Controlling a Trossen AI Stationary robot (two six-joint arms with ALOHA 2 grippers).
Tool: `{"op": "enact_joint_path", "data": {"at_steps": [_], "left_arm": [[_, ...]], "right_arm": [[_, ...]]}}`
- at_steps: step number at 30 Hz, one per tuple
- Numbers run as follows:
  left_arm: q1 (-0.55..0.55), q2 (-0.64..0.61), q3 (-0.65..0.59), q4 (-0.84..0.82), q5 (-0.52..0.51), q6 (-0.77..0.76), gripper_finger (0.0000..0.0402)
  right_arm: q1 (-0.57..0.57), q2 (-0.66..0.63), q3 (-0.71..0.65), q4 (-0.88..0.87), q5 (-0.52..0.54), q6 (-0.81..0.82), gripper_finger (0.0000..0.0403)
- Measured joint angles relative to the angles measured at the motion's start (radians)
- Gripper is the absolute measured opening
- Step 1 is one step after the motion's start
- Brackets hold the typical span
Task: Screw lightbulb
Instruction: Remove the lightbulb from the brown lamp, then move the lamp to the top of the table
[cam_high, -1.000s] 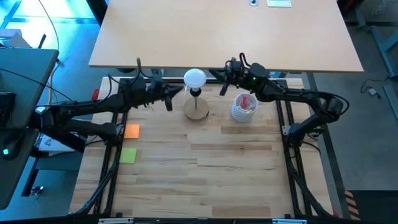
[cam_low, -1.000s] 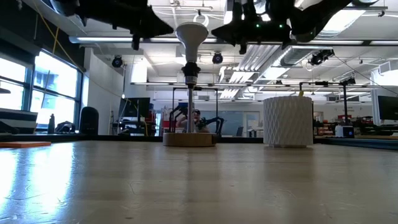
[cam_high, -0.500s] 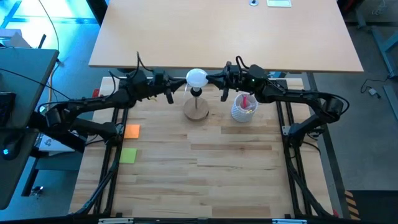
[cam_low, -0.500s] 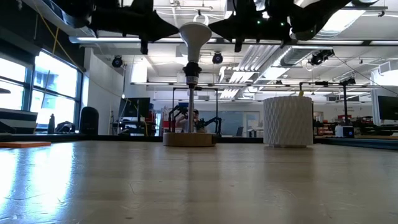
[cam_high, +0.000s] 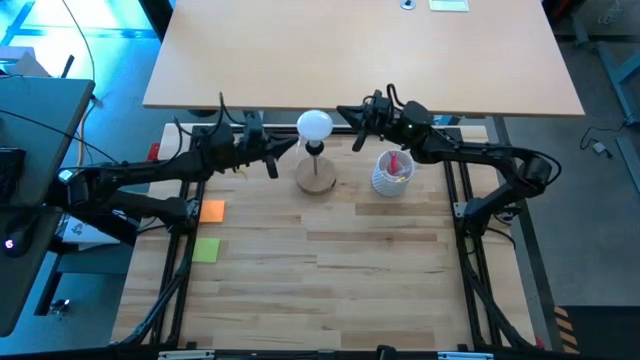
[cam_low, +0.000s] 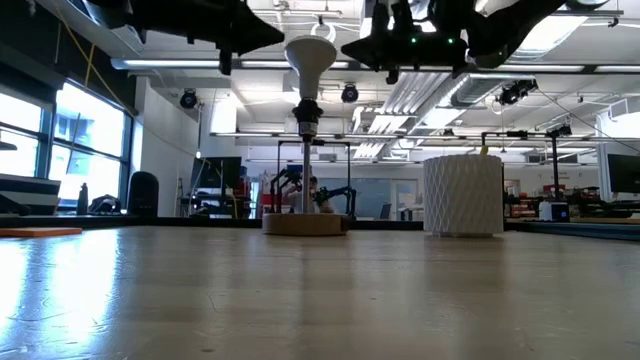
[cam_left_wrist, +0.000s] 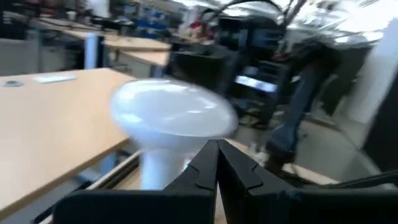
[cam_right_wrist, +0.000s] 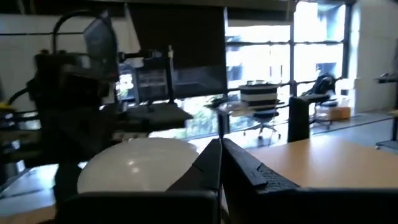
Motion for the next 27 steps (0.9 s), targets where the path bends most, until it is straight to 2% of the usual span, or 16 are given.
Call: {"op": "enact_joint_path", "data": {"at_steps": [4, 7, 12, 15, 18, 21, 27], "left_arm": [[0.014, -0.002, 0.000, -0.034, -0.012, 0.007, 0.0000], [0.019, -0.002, 0.000, -0.041, -0.011, 0.008, 0.0000], [0.012, -0.017, 0.000, -0.096, -0.008, -0.001, 0.0000], [0.001, -0.051, 0.000, -0.147, -0.014, -0.001, 0.0000], [-0.011, -0.088, 0.000, -0.185, -0.045, -0.001, 0.0000], [-0.023, -0.122, 0.000, -0.229, -0.067, 0.002, 0.0000], [-0.047, -0.158, 0.000, -0.276, -0.106, 0.015, 0.0000]], "right_arm": [[-0.001, -0.012, 0.000, -0.085, -0.072, 0.005, 0.0000], [-0.003, -0.013, 0.000, -0.207, -0.079, -0.027, 0.0007], [0.002, 0.018, 0.000, -0.324, -0.153, -0.077, 0.0067], [0.024, 0.067, -0.001, -0.287, -0.183, -0.100, 0.0125], [0.044, 0.119, -0.001, -0.159, -0.184, -0.122, 0.0186], [0.058, 0.156, 0.001, -0.070, -0.174, -0.128, 0.0230], [0.060, 0.228, 0.101, -0.086, -0.175, -0.113, 0.0247]]}}
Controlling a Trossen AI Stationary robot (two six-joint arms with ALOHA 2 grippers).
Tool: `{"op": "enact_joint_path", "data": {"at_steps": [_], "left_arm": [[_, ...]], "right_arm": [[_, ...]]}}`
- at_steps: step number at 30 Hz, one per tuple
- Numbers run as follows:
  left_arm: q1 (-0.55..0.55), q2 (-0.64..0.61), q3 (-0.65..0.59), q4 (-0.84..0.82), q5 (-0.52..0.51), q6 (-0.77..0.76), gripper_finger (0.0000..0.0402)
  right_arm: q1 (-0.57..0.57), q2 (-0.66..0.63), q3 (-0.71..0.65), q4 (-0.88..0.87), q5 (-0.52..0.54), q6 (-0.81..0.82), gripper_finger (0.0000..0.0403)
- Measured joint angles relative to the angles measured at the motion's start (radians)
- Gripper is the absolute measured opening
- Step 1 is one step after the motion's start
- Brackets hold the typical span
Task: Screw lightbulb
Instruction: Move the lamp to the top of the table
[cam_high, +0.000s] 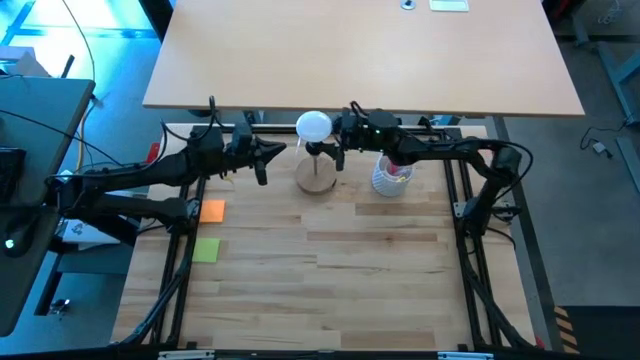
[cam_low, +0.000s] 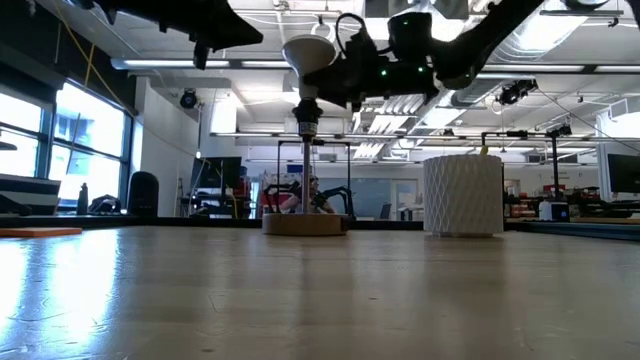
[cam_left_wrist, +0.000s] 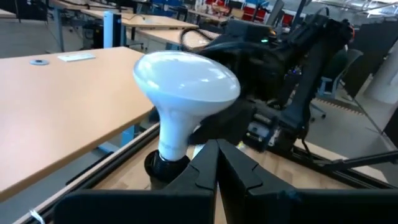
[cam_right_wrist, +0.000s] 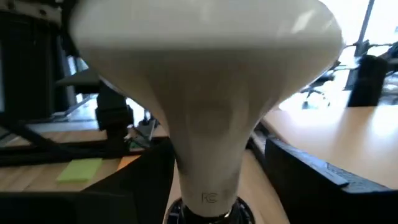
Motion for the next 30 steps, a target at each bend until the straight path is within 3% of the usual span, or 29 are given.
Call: {"op": "enact_joint_path", "data": {"at_steps": [7, 14, 24, 30], "left_arm": [[-0.035, 0.001, 0.000, -0.011, -0.004, 0.009, 0.0000], [-0.068, -0.001, 0.000, -0.036, -0.029, 0.017, 0.0000], [-0.102, -0.001, -0.001, -0.048, -0.079, 0.035, 0.0000], [-0.102, -0.001, -0.001, -0.053, -0.081, 0.035, 0.0000]], "right_arm": [[0.007, 0.068, 0.109, -0.073, -0.078, -0.013, 0.0240], [0.012, 0.065, 0.109, -0.064, -0.078, -0.022, 0.0134], [0.013, 0.047, 0.108, 0.088, -0.077, 0.031, 0.0136], [0.012, 0.047, 0.108, 0.047, -0.079, 0.053, 0.0136]]}}
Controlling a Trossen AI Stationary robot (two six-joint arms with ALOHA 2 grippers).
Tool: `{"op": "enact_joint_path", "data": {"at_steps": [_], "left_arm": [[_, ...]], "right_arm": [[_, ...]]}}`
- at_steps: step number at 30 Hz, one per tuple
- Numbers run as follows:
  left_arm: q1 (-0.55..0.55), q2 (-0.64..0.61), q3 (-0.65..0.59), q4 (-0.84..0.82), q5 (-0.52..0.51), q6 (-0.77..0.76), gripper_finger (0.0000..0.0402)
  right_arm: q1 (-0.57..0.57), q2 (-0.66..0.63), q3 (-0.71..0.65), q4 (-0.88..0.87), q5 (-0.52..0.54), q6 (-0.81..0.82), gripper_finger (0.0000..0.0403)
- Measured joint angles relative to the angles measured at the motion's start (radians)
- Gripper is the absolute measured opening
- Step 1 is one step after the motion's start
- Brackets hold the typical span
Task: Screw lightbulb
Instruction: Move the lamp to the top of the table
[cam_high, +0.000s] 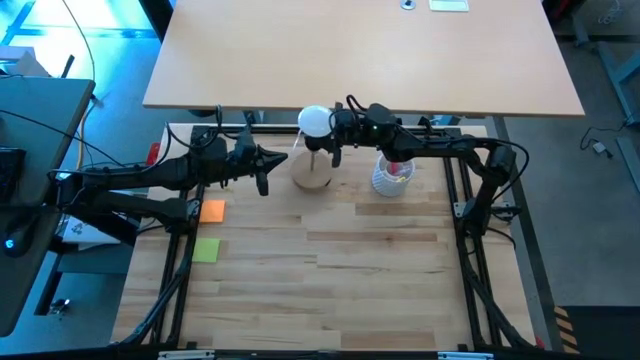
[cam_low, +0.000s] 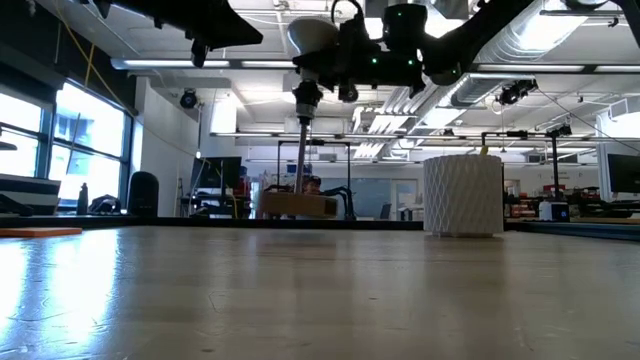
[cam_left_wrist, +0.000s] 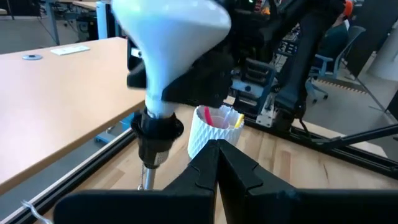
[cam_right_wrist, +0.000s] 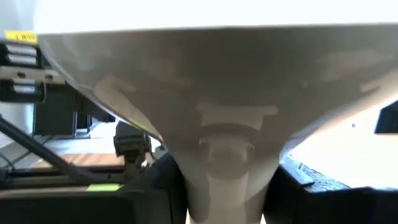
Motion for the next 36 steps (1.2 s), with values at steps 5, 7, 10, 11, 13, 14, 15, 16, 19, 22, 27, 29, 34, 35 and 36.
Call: {"op": "enact_joint_path", "data": {"at_steps": [5, 7, 10, 11, 13, 14, 15, 16, 19, 22, 27, 29, 34, 35, 36], "left_arm": [[0.000, 0.000, 0.000, -0.001, -0.002, 0.000, 0.0000], [0.000, 0.000, 0.000, -0.001, -0.003, 0.000, 0.0000], [0.000, 0.000, 0.000, -0.003, -0.004, 0.000, 0.0000], [0.000, 0.000, 0.000, -0.003, -0.004, 0.000, 0.0000], [0.000, 0.000, 0.000, -0.005, -0.003, 0.000, 0.0000], [0.000, 0.000, 0.000, -0.006, -0.004, 0.000, 0.0000], [0.000, 0.000, 0.000, -0.007, -0.003, 0.000, 0.0000], [0.000, 0.000, 0.000, -0.008, -0.003, 0.000, 0.0000], [0.000, 0.000, 0.000, -0.008, -0.003, 0.000, 0.0000], [0.000, 0.000, 0.000, -0.008, -0.003, 0.000, 0.0000], [0.000, 0.000, 0.000, -0.008, -0.003, 0.000, 0.0000], [0.000, 0.000, 0.000, -0.008, -0.003, 0.000, 0.0000], [0.000, 0.000, 0.000, -0.008, -0.003, 0.000, 0.0000], [0.000, 0.000, 0.000, -0.009, -0.003, 0.000, 0.0000], [0.000, 0.000, 0.000, -0.009, -0.003, 0.000, 0.0000]], "right_arm": [[0.001, 0.000, 0.000, -0.033, -0.009, -0.021, 0.0136], [0.004, 0.000, 0.000, -0.016, -0.054, -0.057, 0.0136], [0.009, 0.000, 0.001, -0.015, -0.132, -0.097, 0.0136], [0.009, 0.000, 0.001, -0.021, -0.153, -0.100, 0.0138], [0.010, 0.000, 0.001, -0.037, -0.167, -0.101, 0.0141], [0.010, 0.000, 0.001, -0.046, -0.166, -0.100, 0.0143], [0.009, 0.000, 0.001, -0.055, -0.157, -0.093, 0.0145], [0.009, 0.000, 0.001, -0.064, -0.149, -0.090, 0.0146], [0.008, 0.000, 0.001, -0.083, -0.133, -0.082, 0.0150], [0.005, 0.000, 0.001, -0.086, -0.133, -0.082, 0.0154], [0.005, 0.000, 0.001, -0.086, -0.132, -0.083, 0.0157], [0.005, 0.000, 0.001, -0.088, -0.123, -0.099, 0.0163], [0.001, 0.000, 0.001, -0.096, -0.070, -0.132, 0.0192], [-0.002, 0.000, 0.001, -0.097, -0.070, -0.133, 0.0200], [-0.006, 0.000, 0.001, -0.098, -0.069, -0.132, 0.0207]]}}
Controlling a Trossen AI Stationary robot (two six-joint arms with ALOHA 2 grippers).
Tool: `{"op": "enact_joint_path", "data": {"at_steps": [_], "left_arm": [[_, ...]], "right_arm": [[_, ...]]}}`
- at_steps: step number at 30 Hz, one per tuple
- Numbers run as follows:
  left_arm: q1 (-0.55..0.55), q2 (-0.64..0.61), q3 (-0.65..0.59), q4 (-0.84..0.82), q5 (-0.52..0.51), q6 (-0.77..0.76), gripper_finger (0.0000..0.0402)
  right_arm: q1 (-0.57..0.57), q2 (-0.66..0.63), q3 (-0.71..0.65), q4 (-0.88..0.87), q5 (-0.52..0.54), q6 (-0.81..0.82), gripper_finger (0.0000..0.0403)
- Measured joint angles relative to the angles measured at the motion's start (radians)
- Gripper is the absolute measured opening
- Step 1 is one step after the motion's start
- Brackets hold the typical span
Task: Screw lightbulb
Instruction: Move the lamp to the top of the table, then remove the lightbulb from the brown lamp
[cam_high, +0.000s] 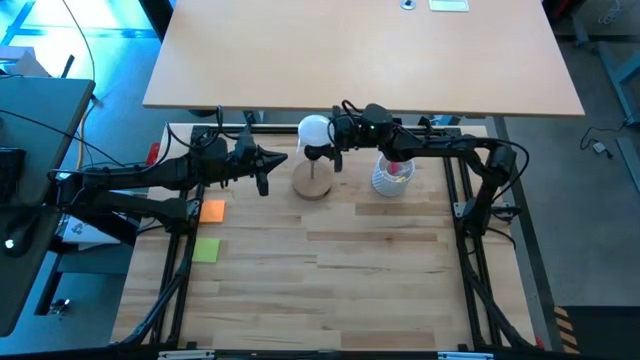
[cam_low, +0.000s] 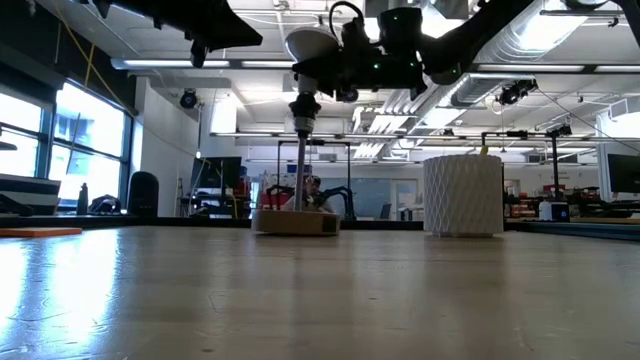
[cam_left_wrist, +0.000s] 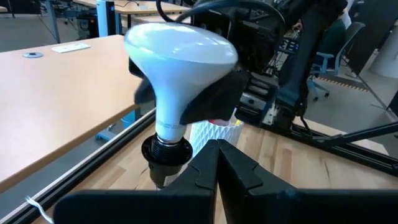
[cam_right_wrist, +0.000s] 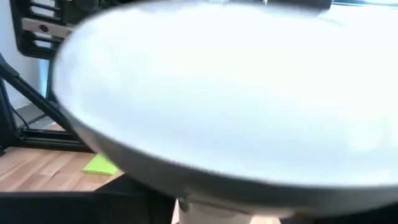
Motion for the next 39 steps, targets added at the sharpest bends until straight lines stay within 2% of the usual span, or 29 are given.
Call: {"op": "enact_joint_path", "data": {"at_steps": [8, 12, 14, 18, 21, 25, 29, 33, 39], "left_arm": [[0.000, 0.000, 0.000, -0.006, 0.000, 0.000, 0.0000], [0.001, 0.000, 0.000, -0.008, -0.002, 0.000, 0.0000], [0.005, 0.000, 0.000, -0.018, -0.042, 0.000, 0.0000], [0.036, 0.023, 0.000, 0.028, -0.217, 0.039, 0.0000], [0.092, 0.072, -0.001, 0.112, -0.223, 0.105, 0.0000], [0.177, 0.145, -0.001, 0.235, -0.162, 0.139, 0.0000], [0.221, 0.177, -0.002, 0.295, -0.065, 0.128, 0.0000], [0.215, 0.171, -0.002, 0.309, -0.031, 0.111, 0.0000], [0.184, 0.164, -0.001, 0.310, -0.011, 0.094, 0.0000]], "right_arm": [[-0.030, -0.017, 0.002, -0.064, -0.026, -0.017, 0.0251], [-0.035, -0.076, 0.002, -0.229, -0.005, -0.110, 0.0253], [-0.035, -0.110, 0.002, -0.322, 0.040, -0.151, 0.0252], [-0.027, -0.185, 0.001, -0.452, 0.188, -0.192, 0.0252], [0.002, -0.239, 0.000, -0.456, 0.293, -0.195, 0.0247], [0.056, -0.299, 0.000, -0.465, 0.431, -0.171, 0.0215], [0.088, -0.331, 0.000, -0.525, 0.457, -0.158, 0.0160], [0.110, -0.333, -0.002, -0.558, 0.471, -0.157, 0.0112], [0.136, -0.344, -0.002, -0.577, 0.588, -0.157, 0.0059]]}}
